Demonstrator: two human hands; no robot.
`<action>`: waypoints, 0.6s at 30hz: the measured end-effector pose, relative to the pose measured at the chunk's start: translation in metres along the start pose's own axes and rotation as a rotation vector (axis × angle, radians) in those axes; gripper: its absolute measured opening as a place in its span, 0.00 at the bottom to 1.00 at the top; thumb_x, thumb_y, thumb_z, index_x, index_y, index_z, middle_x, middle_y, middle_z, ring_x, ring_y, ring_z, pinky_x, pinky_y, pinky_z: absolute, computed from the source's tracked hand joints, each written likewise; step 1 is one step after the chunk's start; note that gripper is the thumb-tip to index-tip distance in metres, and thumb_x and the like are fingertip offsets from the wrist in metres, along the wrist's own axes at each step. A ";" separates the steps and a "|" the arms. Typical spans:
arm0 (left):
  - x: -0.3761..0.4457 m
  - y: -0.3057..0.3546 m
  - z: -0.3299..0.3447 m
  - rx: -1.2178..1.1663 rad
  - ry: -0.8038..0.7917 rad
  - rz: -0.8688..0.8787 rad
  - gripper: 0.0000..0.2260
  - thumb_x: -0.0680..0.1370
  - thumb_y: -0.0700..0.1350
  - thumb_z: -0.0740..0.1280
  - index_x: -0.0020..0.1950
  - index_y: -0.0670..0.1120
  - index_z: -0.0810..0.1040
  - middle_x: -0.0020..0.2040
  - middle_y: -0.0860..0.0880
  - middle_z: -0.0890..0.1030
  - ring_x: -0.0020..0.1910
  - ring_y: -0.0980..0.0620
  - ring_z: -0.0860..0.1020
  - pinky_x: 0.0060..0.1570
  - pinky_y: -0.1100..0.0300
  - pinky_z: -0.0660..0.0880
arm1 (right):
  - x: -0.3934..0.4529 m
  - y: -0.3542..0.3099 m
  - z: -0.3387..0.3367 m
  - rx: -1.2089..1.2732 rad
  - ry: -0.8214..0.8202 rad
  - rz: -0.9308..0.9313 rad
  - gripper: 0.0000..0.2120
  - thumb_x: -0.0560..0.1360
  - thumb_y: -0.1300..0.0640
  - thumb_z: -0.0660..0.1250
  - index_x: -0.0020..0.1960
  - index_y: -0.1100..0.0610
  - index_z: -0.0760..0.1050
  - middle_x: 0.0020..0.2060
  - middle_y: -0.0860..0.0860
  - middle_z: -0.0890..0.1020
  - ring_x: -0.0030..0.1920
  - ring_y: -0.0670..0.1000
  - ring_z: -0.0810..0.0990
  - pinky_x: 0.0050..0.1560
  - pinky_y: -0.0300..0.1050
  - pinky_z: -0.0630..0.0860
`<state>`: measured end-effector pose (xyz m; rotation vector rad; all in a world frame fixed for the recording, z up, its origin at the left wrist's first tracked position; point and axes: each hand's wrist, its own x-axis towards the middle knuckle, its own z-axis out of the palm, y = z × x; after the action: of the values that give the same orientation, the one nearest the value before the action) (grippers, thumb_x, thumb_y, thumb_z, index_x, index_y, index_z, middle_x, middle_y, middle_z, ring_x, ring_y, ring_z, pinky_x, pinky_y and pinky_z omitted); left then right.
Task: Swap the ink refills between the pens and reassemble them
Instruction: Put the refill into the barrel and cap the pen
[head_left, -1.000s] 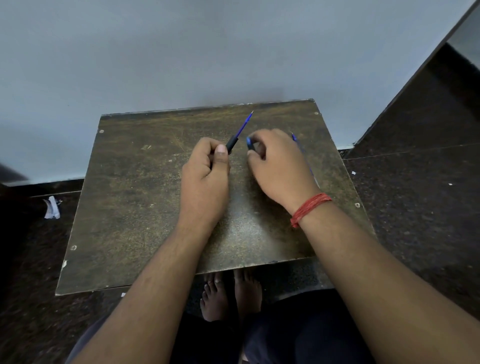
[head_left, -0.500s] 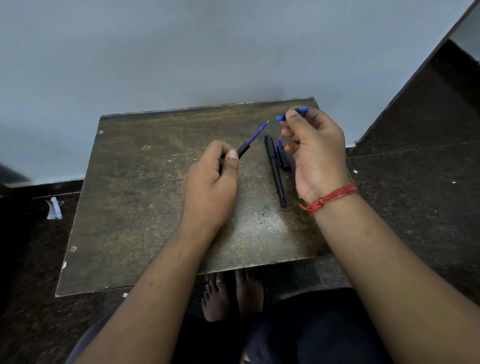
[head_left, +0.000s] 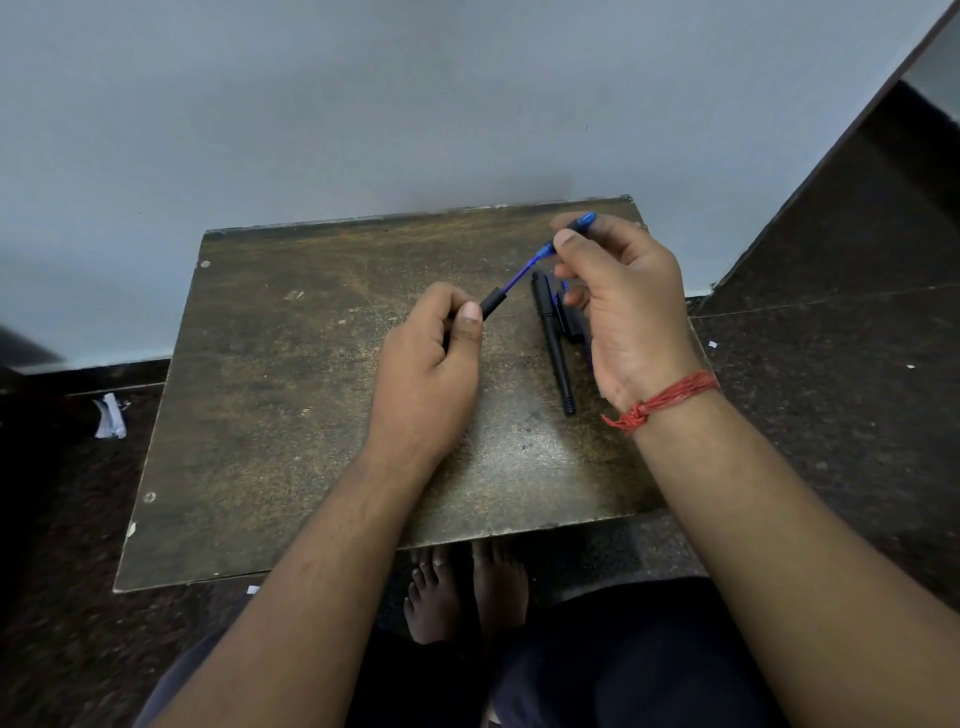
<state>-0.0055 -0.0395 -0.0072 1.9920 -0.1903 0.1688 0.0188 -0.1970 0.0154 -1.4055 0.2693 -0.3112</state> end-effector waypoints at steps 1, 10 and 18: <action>0.000 0.000 0.000 -0.002 0.002 0.000 0.10 0.83 0.46 0.60 0.42 0.52 0.71 0.32 0.52 0.72 0.30 0.58 0.67 0.31 0.58 0.64 | 0.001 -0.001 -0.001 0.014 0.012 -0.007 0.05 0.76 0.61 0.70 0.47 0.53 0.83 0.39 0.47 0.83 0.39 0.46 0.77 0.36 0.40 0.72; 0.000 0.001 0.000 -0.009 0.003 0.007 0.10 0.83 0.46 0.61 0.41 0.52 0.71 0.32 0.52 0.72 0.30 0.58 0.67 0.30 0.59 0.65 | -0.002 0.007 0.000 -0.098 -0.207 0.043 0.05 0.74 0.59 0.71 0.48 0.52 0.84 0.40 0.47 0.85 0.41 0.47 0.80 0.40 0.43 0.73; 0.000 0.001 -0.001 -0.029 0.008 -0.015 0.10 0.83 0.44 0.60 0.42 0.52 0.71 0.32 0.51 0.72 0.29 0.59 0.67 0.29 0.62 0.64 | -0.004 0.010 0.004 -0.117 -0.306 0.079 0.03 0.71 0.57 0.71 0.44 0.51 0.84 0.41 0.48 0.85 0.43 0.47 0.81 0.43 0.46 0.74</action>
<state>-0.0059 -0.0390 -0.0054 1.9634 -0.1721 0.1640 0.0173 -0.1910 0.0064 -1.5312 0.0915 -0.0128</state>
